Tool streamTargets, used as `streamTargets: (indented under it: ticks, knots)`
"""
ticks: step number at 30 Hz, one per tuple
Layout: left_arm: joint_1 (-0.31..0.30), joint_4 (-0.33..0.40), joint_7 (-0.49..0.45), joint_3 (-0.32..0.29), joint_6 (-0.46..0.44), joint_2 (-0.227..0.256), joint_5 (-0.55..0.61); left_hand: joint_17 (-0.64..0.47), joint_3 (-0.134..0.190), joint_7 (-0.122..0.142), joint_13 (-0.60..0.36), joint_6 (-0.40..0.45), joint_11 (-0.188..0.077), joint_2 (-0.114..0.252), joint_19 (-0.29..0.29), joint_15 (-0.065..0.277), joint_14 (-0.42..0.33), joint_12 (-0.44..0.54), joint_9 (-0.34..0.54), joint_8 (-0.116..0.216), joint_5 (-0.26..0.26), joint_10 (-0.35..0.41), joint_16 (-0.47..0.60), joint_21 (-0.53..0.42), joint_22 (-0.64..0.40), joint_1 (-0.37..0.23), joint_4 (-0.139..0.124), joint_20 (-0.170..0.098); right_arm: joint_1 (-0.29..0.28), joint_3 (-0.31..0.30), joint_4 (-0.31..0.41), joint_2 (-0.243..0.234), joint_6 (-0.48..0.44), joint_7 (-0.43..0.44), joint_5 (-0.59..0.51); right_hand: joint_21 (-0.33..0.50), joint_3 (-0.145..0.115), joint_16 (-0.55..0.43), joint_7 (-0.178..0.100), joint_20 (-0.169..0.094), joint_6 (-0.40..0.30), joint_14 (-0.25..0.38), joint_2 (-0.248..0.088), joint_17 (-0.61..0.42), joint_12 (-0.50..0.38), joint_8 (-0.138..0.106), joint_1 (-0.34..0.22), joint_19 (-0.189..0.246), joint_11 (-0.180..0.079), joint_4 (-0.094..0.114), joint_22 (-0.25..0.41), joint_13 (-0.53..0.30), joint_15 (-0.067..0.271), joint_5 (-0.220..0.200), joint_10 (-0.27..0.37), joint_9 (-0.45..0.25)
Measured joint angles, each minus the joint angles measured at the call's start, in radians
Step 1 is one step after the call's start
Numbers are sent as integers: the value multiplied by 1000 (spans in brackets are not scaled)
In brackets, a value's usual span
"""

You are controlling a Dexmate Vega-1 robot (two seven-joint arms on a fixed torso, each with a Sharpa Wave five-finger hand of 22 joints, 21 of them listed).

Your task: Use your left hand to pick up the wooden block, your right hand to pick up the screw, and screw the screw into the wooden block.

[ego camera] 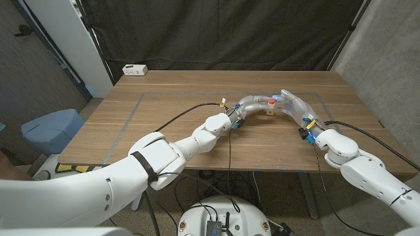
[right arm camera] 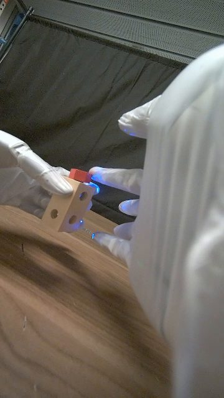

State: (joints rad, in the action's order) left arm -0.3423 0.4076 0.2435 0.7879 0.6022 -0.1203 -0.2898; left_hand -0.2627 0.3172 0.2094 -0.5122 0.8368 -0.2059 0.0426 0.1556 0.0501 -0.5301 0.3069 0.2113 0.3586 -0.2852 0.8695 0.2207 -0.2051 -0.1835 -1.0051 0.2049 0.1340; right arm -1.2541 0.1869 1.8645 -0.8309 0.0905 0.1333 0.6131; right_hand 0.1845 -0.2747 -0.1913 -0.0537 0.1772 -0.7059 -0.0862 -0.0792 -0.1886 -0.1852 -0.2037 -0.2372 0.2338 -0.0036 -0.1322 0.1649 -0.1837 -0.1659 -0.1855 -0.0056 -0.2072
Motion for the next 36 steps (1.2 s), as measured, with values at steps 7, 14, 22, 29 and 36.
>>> streamTargets:
  ticks: [7, 14, 22, 29, 36]
  knots:
    - [0, 0, 4, -1, 2, 0, 0, 3, 0, 0, 0, 0, 0, 0, 0, 0, 0, 0, 0, 0, 0, 0, 0, 0, 0, 0, 0, 0, -11, -7, 14, -5, -9, 12, -1, 0, 0, 0, 1, 0, -13, 0, 0, 0, -4, -4, 0, 0, 0, 0, 0, 0, 0, 0, 0, 0]
    - [0, 0, 6, -2, 3, 1, -1, 3, 0, 0, 0, 0, 0, 0, 0, 0, 0, 0, 0, 0, 0, 0, 0, 0, 0, 0, 0, 0, -20, -13, 24, -8, -15, 20, -1, 0, 0, 0, 4, 0, -25, 1, 0, 0, -4, -8, 0, 0, 2, 0, 0, 0, -1, 0, 9, 1]
    - [-3, 1, 7, -3, 6, 2, -3, 3, 0, 0, 0, 0, -2, 0, 6, 0, 0, 0, 0, 0, -4, -2, 0, 0, 0, 0, 0, -6, -29, -19, 30, -10, -19, 24, -1, 0, 0, 0, 7, 0, -43, 8, 0, 0, -7, -15, 0, 0, 2, 0, 0, 0, 0, 0, 20, -5]
    - [-5, 3, 7, -5, 6, 3, -3, 3, 0, 0, 0, 0, 0, 0, 6, 0, 0, 0, 1, 0, -3, 0, 0, 0, 0, 0, 0, -6, -34, -22, 32, -11, -19, 20, 2, 0, 0, -6, 11, 0, -65, 13, 0, 0, -11, -23, 0, 0, 0, 0, 0, 0, -6, 0, 29, -5]
    - [-6, 3, 7, -5, 6, 2, -5, 3, 0, 0, 0, 0, 1, 0, 6, 0, 0, 0, 1, 0, -3, 1, 0, 0, 0, 0, 0, -6, -43, -28, 34, -12, -12, 14, 6, 0, 0, -6, 22, 4, -108, 24, 0, 0, -11, -41, 0, 4, 4, 0, 0, 0, -6, 0, 47, -5]
